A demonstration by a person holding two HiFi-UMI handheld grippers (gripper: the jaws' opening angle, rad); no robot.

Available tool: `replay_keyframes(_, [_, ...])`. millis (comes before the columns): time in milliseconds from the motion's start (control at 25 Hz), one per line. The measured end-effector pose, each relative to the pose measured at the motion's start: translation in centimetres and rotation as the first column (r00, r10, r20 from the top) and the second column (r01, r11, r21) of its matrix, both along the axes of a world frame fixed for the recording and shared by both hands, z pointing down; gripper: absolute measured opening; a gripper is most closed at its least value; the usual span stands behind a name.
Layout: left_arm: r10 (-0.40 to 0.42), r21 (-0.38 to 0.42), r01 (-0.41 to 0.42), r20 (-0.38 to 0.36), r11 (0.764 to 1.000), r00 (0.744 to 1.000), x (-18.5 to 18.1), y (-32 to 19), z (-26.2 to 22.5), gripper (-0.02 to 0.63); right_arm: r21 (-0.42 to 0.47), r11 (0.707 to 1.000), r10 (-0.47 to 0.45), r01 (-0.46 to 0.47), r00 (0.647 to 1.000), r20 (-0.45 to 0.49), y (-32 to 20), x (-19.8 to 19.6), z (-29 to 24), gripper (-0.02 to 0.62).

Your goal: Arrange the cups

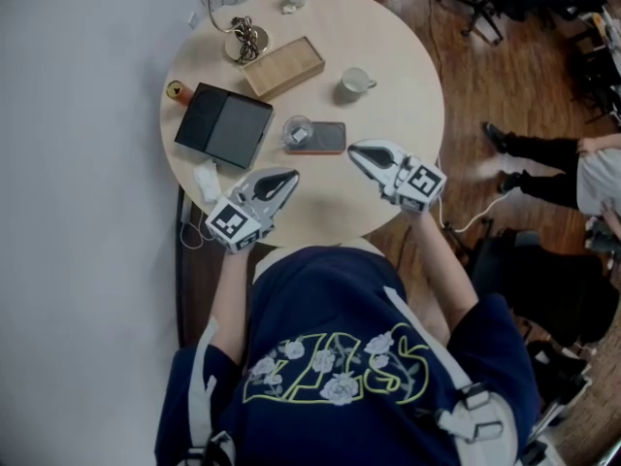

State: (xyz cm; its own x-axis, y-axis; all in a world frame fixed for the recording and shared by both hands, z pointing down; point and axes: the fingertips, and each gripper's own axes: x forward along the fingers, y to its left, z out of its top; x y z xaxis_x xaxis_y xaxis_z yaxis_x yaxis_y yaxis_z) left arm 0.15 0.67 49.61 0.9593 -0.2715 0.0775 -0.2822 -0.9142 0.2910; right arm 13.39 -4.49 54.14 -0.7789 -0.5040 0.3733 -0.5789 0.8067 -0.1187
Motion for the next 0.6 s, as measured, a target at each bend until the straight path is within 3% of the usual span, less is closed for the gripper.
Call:
replay_keyframes(80, [-0.001, -0.003, 0.001, 0.006, 1.0, 1.0, 0.0, 0.0, 0.2, 0.003, -0.023, 1.0, -0.006, 0.004, 0.993, -0.115, -1.8, 0.8, 1.6, 0.017])
replay_keyframes(280, [-0.011, -0.011, 0.011, 0.012, 1.0, 1.0, -0.6, -0.1, 0.8, 0.003, -0.076, 0.997, -0.028, -0.001, 0.923, -0.384, -6.3, 2.5, 5.5, 0.293])
replay_keyframes(320, [-0.015, -0.015, 0.015, 0.014, 1.0, 1.0, -0.7, -0.1, 1.0, 0.003, -0.087, 0.996, -0.035, -0.003, 0.901, -0.433, -7.2, 2.9, 6.3, 0.338])
replay_keyframes(600, [-0.085, -0.018, 0.085, 0.013, 0.996, 0.996, -2.1, -0.6, 0.6, 0.003, -0.218, 0.976, -0.152, -0.006, 0.696, -0.702, -14.0, 7.7, 14.0, 0.414])
